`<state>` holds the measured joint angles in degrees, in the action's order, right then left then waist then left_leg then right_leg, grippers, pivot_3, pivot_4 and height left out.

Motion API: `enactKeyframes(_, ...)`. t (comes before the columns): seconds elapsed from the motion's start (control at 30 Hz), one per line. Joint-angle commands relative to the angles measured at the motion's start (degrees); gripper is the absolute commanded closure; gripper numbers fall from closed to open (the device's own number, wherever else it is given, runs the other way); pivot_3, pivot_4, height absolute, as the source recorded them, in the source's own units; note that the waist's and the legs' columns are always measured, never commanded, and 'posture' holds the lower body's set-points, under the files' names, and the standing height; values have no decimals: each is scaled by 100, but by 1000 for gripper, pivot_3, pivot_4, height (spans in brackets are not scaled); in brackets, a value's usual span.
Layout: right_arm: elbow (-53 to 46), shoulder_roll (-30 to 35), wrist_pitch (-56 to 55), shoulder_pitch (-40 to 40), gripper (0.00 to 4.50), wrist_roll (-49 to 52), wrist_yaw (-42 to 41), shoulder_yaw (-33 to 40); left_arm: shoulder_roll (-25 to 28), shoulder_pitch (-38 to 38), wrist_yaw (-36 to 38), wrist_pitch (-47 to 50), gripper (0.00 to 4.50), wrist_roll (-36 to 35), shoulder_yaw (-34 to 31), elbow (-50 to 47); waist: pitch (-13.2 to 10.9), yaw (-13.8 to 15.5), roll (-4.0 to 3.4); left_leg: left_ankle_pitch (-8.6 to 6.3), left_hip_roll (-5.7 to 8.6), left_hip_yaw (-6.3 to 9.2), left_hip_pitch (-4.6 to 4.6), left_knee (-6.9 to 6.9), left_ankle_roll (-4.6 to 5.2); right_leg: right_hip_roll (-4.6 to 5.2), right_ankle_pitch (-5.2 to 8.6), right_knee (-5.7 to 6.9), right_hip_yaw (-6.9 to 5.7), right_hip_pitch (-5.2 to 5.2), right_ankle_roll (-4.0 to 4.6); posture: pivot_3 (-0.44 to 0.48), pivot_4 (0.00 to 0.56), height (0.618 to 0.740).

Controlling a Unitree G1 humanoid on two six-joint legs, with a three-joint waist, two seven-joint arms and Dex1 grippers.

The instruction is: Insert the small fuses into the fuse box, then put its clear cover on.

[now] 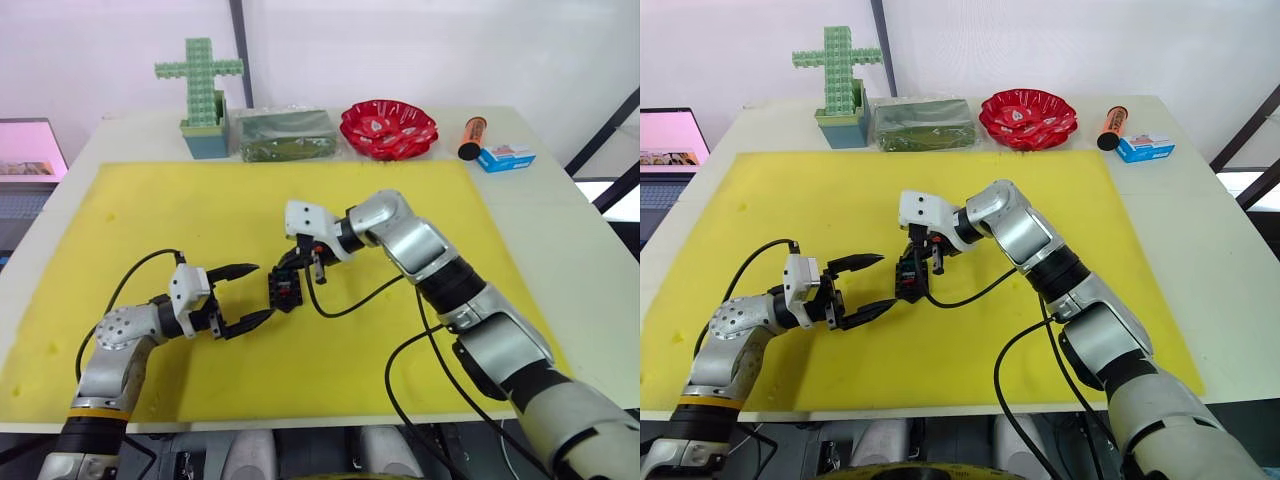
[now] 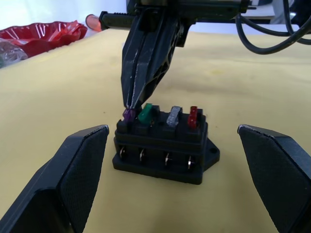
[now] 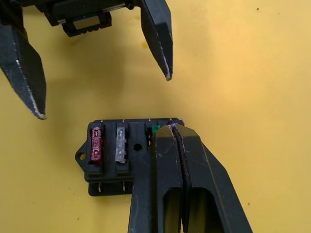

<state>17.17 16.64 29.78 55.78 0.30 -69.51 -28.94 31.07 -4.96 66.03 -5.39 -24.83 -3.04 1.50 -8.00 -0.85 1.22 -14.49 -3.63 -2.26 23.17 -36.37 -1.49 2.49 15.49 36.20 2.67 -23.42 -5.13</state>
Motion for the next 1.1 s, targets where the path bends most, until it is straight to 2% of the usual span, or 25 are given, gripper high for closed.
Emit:
enactKeyframes(0.03, 38, -21, 165, -130, 4494, -39, -16, -102, 59, 46, 7, -62, 0, -50, -66, -239, 0, 0, 0, 0, 0, 0, -1, 0, 0, 0, 0, 0, 0, 1, 0, 0, 150, 740)
enactKeyframes(0.5, 303, -263, 1040, -240, 4494, 218, 265, 230, 100, 217, 0, -51, 0, -57, -68, -425, 1, -4, 0, 0, 0, 0, -12, 4, 0, 1, 7, 0, 0, 9, 13, 0, 150, 740)
enactKeyframes(0.87, 514, -398, 1417, 16, 4494, 523, 360, 560, 89, 100, 3, -43, 0, -44, -49, -295, 0, -14, -1, 0, 0, -1, -15, 7, 0, 1, 6, 0, 0, 9, 11, 0, 150, 740)
enactKeyframes(1.1, 777, -402, 1134, 171, 4494, 526, 398, 591, 81, 40, -14, -32, 0, -33, -54, -232, 0, -10, -1, 0, 0, -2, -14, 8, 0, 1, 6, -1, 0, 8, 11, 0, 150, 740)
